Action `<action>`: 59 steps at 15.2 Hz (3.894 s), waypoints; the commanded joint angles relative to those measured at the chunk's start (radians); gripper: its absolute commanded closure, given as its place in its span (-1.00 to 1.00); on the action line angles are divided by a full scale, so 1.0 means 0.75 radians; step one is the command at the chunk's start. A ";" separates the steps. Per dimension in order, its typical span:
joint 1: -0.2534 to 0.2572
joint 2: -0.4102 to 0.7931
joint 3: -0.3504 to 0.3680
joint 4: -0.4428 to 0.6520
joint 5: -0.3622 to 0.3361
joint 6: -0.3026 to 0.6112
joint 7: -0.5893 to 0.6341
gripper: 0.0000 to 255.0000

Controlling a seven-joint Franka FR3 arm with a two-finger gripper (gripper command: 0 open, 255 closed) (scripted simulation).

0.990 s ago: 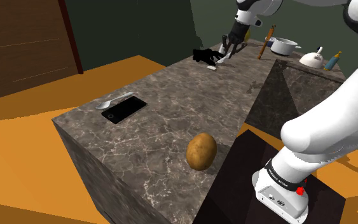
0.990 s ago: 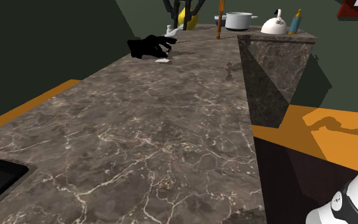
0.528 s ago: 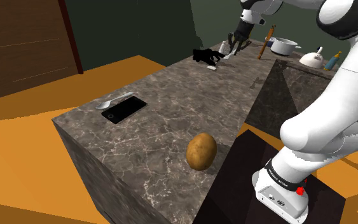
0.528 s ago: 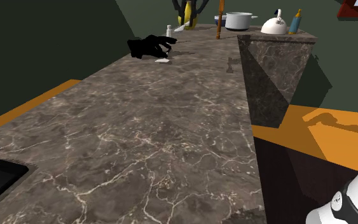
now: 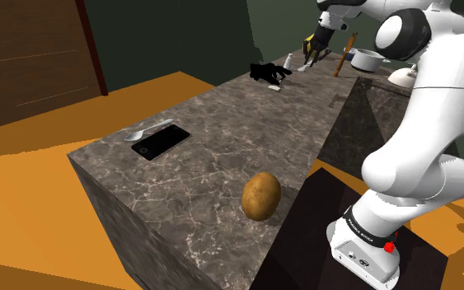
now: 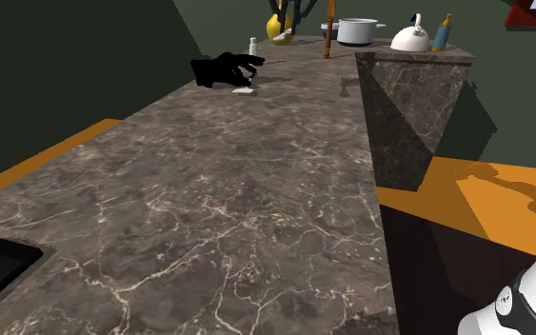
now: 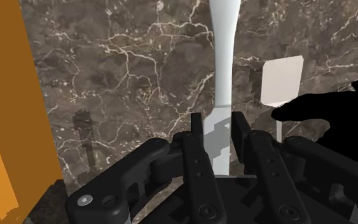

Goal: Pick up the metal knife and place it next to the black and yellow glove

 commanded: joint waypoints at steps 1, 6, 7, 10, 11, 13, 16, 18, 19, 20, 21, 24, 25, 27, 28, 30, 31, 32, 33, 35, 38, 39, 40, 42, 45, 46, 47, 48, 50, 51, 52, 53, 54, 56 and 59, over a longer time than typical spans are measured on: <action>-0.023 0.142 -0.008 0.235 0.001 -0.096 -0.025 1.00; -0.035 0.202 -0.010 0.261 0.002 -0.063 -0.043 1.00; -0.035 0.196 -0.010 0.233 0.002 -0.041 -0.045 1.00; -0.035 0.184 -0.011 0.159 0.003 0.020 -0.050 1.00; -0.035 0.181 -0.011 0.136 0.004 0.040 -0.052 1.00; -0.035 0.177 -0.011 0.093 0.005 0.078 -0.055 1.00; -0.035 0.174 -0.011 0.036 0.006 0.133 -0.060 1.00; -0.035 0.175 -0.011 0.002 0.007 0.168 -0.063 1.00; -0.035 0.176 -0.011 -0.015 0.007 0.186 -0.064 1.00; -0.035 0.178 -0.011 -0.030 0.007 0.203 -0.066 1.00; -0.035 0.179 -0.011 -0.045 0.008 0.219 -0.067 1.00; -0.034 0.187 -0.010 -0.087 0.009 0.268 -0.071 1.00; -0.034 0.190 -0.010 -0.100 0.010 0.284 -0.073 1.00; -0.034 0.197 -0.010 -0.124 0.010 0.315 -0.076 1.00; -0.034 0.202 -0.010 -0.135 0.011 0.331 -0.077 1.00; -0.034 0.211 -0.010 -0.156 0.012 0.361 -0.080 1.00; -0.034 0.216 -0.010 -0.166 0.012 0.376 -0.081 1.00; -0.034 0.221 -0.010 -0.176 0.013 0.391 -0.083 1.00; -0.034 0.226 -0.009 -0.185 0.013 0.405 -0.084 1.00; -0.034 0.231 -0.009 -0.192 0.014 0.416 -0.085 1.00; -0.034 0.231 -0.009 -0.191 0.014 0.416 -0.085 1.00; -0.034 0.231 -0.009 -0.191 0.014 0.416 -0.085 1.00; -0.034 0.231 -0.009 -0.191 0.014 0.416 -0.085 1.00; -0.034 0.231 -0.009 -0.191 0.014 0.416 -0.085 1.00; -0.034 0.231 -0.009 -0.191 0.014 0.416 -0.085 -1.00; -0.034 0.231 -0.009 -0.191 0.014 0.416 -0.085 -1.00; -0.034 0.231 -0.009 -0.191 0.014 0.416 -0.085 -1.00; -0.034 0.231 -0.009 -0.191 0.014 0.416 -0.085 -1.00; -0.038 0.198 -0.011 -0.155 0.012 0.347 -0.084 -1.00; -0.041 0.185 -0.011 -0.132 0.012 0.311 -0.083 -1.00; -0.042 0.175 -0.012 -0.113 0.011 0.281 -0.082 -1.00; -0.042 0.175 -0.012 -0.113 0.011 0.281 -0.082 -1.00; -0.042 0.175 -0.012 -0.113 0.011 0.281 -0.082 -1.00; -0.042 0.175 -0.012 -0.113 0.011 0.281 -0.082 -1.00; -0.042 0.175 -0.012 -0.113 0.011 0.281 -0.082 -1.00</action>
